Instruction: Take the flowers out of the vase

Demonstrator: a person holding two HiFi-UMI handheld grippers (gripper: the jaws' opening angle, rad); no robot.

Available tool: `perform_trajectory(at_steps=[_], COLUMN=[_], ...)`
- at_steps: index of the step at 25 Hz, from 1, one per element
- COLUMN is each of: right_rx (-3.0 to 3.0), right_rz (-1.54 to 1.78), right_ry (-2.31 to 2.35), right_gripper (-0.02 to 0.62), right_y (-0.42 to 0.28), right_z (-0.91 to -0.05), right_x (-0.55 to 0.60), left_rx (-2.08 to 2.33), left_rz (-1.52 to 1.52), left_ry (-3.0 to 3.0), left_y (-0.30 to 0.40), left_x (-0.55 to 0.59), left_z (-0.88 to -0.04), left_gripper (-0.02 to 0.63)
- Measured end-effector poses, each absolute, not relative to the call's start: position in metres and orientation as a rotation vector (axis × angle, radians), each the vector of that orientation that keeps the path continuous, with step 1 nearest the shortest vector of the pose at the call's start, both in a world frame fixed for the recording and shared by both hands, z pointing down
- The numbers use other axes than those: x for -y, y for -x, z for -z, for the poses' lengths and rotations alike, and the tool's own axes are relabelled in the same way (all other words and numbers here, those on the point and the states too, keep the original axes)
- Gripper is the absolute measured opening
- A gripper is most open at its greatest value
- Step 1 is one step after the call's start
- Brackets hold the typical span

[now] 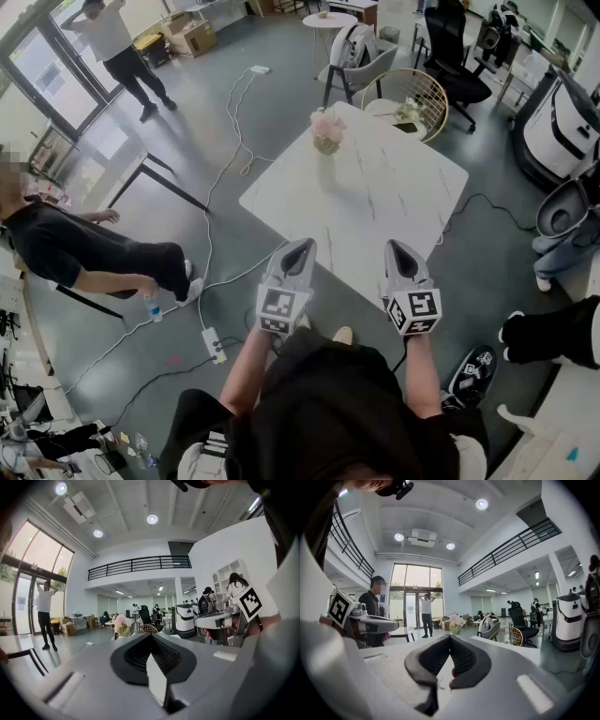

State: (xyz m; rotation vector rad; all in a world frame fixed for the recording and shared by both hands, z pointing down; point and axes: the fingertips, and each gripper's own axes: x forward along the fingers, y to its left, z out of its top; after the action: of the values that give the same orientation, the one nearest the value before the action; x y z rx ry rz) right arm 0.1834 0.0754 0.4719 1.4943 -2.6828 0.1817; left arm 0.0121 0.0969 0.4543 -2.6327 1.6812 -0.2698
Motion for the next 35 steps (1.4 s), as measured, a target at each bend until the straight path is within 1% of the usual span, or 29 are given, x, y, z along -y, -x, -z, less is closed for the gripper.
perform_trajectory(at_steps=[15, 22, 35], right_rx=[2.71, 2.709, 2.697], right_rz=[-0.195, -0.205, -0.237], right_ry=[-1.468, -1.419, -1.446], right_gripper=[0.003, 0.003, 0.003], right_y=[-0.189, -0.179, -0.157], right_z=[-0.472, -0.479, -0.484], right_x=[-0.074, -0.064, -0.001], left_rx=[-1.708, -1.751, -1.715], left_rz=[0.271, 0.296, 0.326], left_ry=[2.626, 2.614, 2.655], left_y=[-0.021, -0.014, 0.002], left_x=[-0.097, -0.092, -0.023], left_z=[-0.457, -0.463, -0.468], left_gripper=[0.006, 0.006, 0.006])
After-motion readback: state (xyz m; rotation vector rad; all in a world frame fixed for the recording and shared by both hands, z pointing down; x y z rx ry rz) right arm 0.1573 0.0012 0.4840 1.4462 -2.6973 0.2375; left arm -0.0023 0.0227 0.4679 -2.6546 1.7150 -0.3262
